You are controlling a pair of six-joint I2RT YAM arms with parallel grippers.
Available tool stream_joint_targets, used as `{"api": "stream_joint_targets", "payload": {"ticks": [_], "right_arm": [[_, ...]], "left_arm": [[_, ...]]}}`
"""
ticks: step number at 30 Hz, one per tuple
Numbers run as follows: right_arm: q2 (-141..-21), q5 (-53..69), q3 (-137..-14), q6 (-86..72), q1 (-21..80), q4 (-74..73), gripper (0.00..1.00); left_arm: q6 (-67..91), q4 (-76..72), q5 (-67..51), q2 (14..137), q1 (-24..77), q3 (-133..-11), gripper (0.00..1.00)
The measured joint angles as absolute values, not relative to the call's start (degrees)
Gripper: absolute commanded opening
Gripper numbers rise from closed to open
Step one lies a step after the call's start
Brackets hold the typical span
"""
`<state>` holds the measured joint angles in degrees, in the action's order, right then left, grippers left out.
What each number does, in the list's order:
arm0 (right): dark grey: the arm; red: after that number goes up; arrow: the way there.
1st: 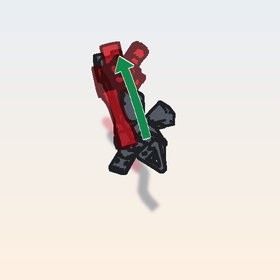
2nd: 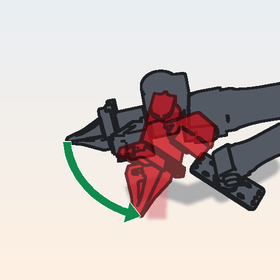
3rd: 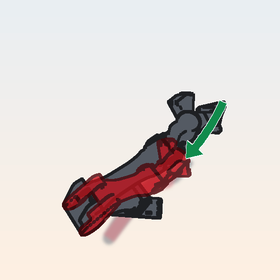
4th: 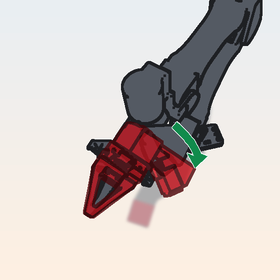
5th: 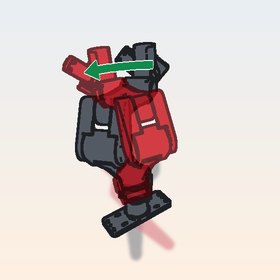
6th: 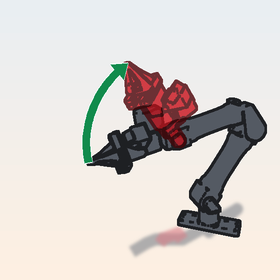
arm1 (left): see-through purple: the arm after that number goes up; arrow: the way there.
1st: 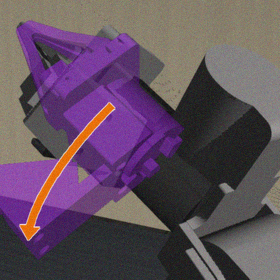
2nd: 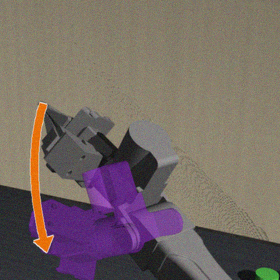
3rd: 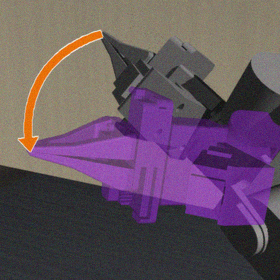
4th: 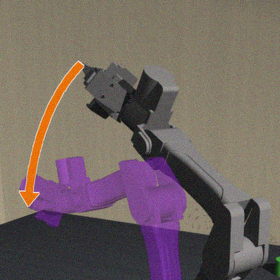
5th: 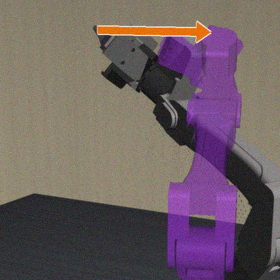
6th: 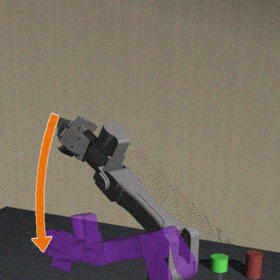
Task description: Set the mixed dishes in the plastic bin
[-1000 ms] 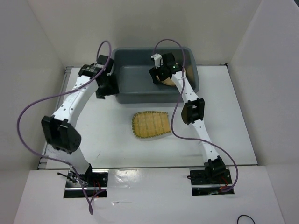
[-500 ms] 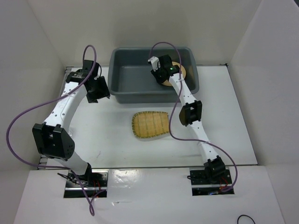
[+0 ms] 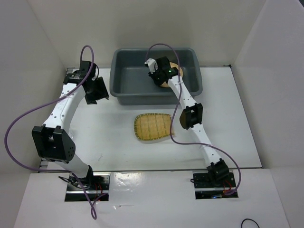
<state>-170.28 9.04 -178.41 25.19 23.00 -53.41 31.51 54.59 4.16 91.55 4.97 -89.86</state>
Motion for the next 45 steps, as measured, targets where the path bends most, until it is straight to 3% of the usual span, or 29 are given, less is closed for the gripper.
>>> {"api": "stream_joint_targets", "payload": {"ticks": [3, 4, 5, 6, 7, 19, 29, 33, 38, 45], "right_arm": [[-170.3, 10.1, -178.4, 25.2, 24.3, -53.4, 0.25], [-170.3, 10.4, -178.4, 25.1, 24.8, -53.5, 0.34], [-170.3, 10.7, -178.4, 24.8, 25.3, -53.6, 0.47], [-170.3, 10.9, -178.4, 24.5, 25.9, -53.8, 0.67], [-170.3, 10.9, -178.4, 24.4, 26.3, -53.9, 0.98], [-166.2, -0.6, -177.9, 17.2, 26.2, -47.9, 0.99], [-133.0, 7.7, -172.6, 11.9, 23.8, -56.7, 0.99], [-126.9, 14.2, -175.3, 14.4, 24.9, -62.6, 0.99], [-113.4, 20.1, -147.2, 16.4, 26.3, -65.8, 0.99], [-90.1, 15.0, -87.8, 12.3, 32.7, -57.8, 0.99]], "left_arm": [[31.4, 54.3, 4.1, 91.5, 4.6, -89.4, 0.70], [31.4, 54.2, 4.1, 91.5, 4.5, -89.2, 0.70], [31.4, 54.2, 4.1, 91.5, 4.5, -89.0, 0.70], [31.4, 54.0, 4.1, 91.5, 4.4, -88.8, 0.70], [31.4, 53.9, 4.1, 91.5, 4.3, -88.4, 0.70], [31.2, 52.1, 1.7, 91.3, 2.2, -87.1, 0.70], [29.9, 51.9, 3.9, 88.8, 2.1, -87.1, 0.71], [29.9, 51.5, 4.2, 84.0, 2.1, -84.8, 0.71], [30.0, 52.4, 4.6, 78.0, 2.1, -79.9, 0.71], [30.2, 54.5, 6.2, 66.9, 1.9, -71.6, 0.71]]}}
